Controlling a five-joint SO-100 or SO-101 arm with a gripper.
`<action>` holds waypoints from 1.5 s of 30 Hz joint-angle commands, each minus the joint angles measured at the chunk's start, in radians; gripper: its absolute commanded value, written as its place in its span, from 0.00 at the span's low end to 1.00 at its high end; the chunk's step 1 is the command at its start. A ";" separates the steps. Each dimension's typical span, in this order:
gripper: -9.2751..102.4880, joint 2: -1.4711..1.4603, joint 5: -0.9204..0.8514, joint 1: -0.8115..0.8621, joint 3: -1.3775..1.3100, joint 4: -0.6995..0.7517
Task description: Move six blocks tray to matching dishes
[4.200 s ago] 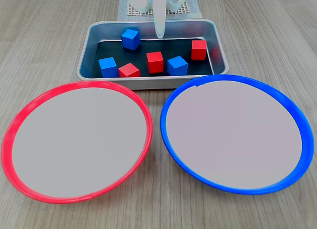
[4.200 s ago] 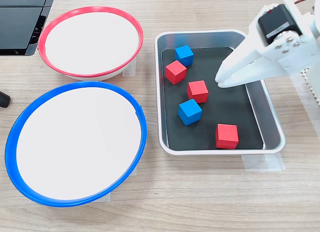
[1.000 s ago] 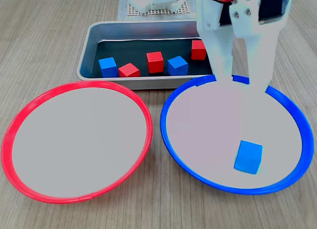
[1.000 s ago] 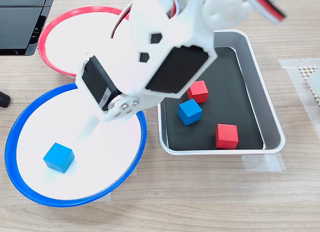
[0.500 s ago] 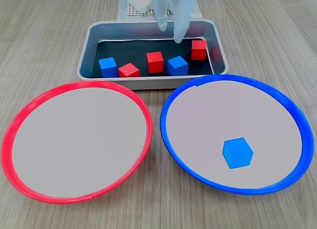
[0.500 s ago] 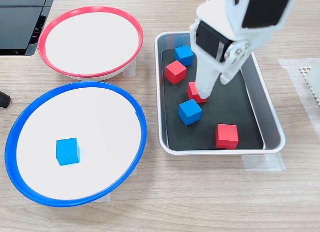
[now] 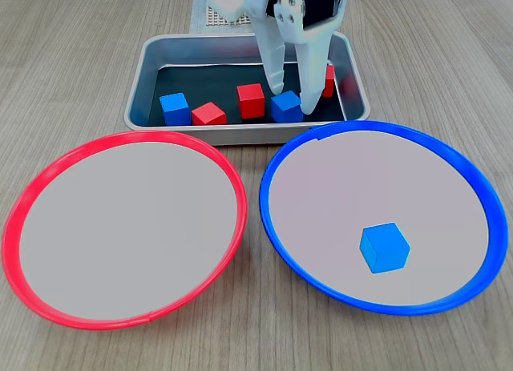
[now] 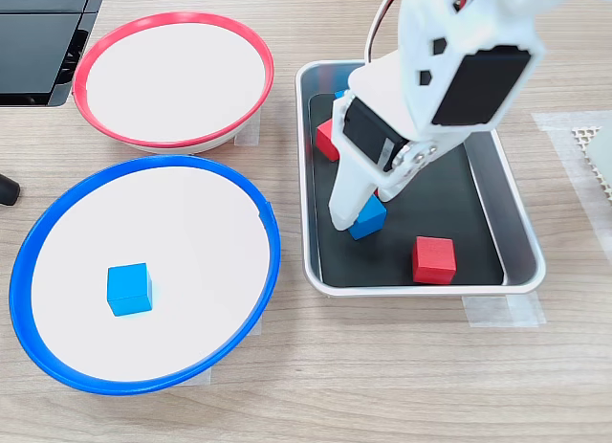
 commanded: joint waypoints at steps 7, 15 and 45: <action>0.08 -0.025 -0.005 0.021 0.003 -0.031; 0.08 0.006 0.161 -0.037 -0.394 0.360; 0.08 0.083 0.457 -0.066 -0.336 0.357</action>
